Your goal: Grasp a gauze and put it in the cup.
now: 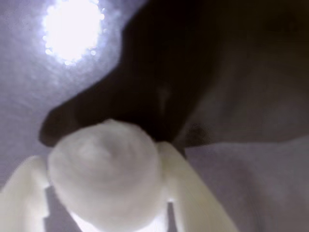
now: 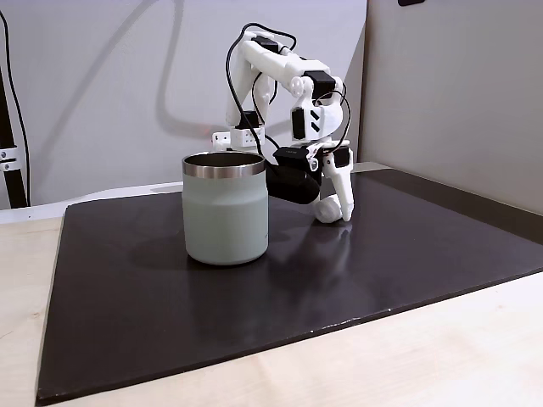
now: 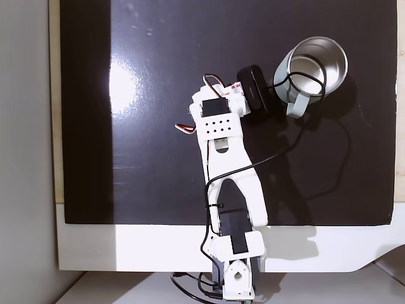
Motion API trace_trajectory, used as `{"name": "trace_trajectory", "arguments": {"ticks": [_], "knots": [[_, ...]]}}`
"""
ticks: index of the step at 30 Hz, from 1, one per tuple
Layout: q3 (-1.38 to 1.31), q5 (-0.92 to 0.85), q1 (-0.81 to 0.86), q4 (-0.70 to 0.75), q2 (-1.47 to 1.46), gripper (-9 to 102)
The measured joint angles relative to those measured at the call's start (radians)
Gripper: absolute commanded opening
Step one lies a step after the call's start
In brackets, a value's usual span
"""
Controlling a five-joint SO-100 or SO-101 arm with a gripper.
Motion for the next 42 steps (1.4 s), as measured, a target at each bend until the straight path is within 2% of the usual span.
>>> {"name": "trace_trajectory", "arguments": {"ticks": [8, 16, 24, 32, 37, 42], "knots": [[-0.009, -0.014, -0.005, 0.005, -0.008, 4], [-0.043, -0.014, -0.011, 0.049, -0.009, 1], [-0.222, -0.011, -0.012, 0.259, 0.084, 1], [-0.611, -0.005, 0.002, 0.565, 0.141, 1], [-0.787, -0.018, 0.092, 0.698, 0.163, 0], [-0.827, -0.063, 0.25, 0.727, 0.189, 0]]}}
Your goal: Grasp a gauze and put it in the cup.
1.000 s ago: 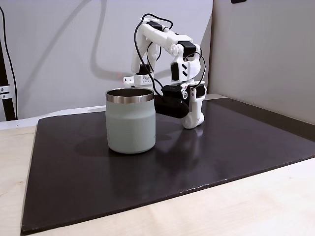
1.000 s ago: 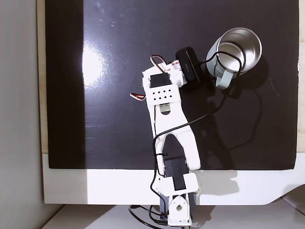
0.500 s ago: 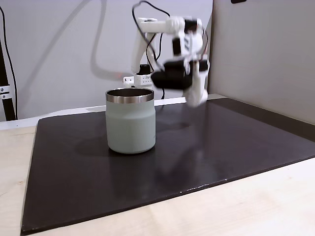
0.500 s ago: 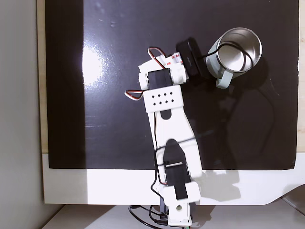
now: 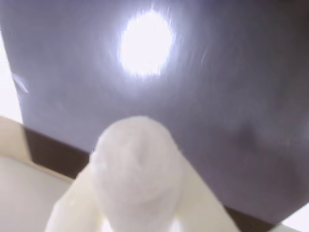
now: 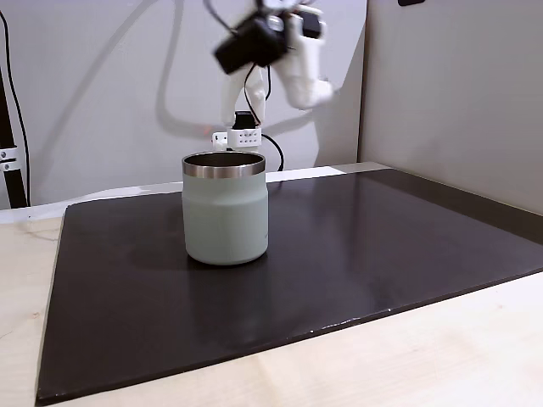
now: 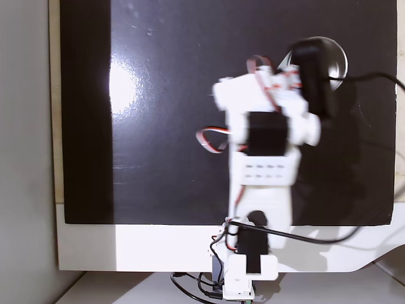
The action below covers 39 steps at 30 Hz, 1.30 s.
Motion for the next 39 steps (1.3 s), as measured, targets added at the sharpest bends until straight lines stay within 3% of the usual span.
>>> {"name": "trace_trajectory", "arguments": {"ticks": [9, 23, 28, 30, 35, 39], "knots": [[-0.028, -0.078, 0.25, -0.061, -0.051, 0], [-0.433, -0.087, 0.311, -0.008, -0.416, 1], [-0.465, -0.087, 0.321, 0.002, -0.439, 2], [-0.465, -0.087, 0.316, 0.005, -0.439, 5], [-0.465, -0.087, 0.33, 0.006, -0.439, 33], [-0.466, -0.087, 0.334, 0.011, -0.439, 38]]}}
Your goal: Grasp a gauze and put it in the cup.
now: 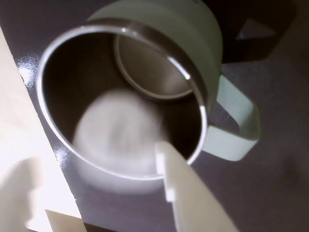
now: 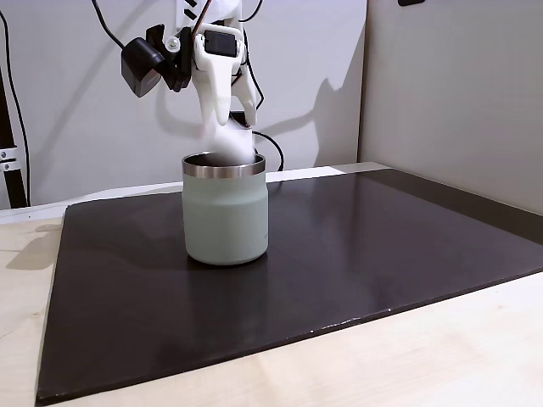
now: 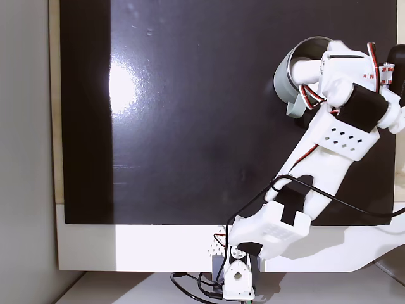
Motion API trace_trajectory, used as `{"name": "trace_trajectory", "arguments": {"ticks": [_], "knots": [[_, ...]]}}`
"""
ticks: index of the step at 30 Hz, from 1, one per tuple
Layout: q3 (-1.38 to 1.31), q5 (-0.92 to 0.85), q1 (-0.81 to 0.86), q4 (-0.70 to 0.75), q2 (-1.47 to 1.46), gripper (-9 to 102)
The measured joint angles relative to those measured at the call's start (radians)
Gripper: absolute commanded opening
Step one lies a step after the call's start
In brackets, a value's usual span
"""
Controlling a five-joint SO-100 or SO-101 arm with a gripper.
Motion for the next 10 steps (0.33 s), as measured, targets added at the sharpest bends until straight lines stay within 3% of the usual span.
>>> {"name": "trace_trajectory", "arguments": {"ticks": [10], "knots": [[0.0, 0.0, -0.002, 0.012, 0.0, 38]]}}
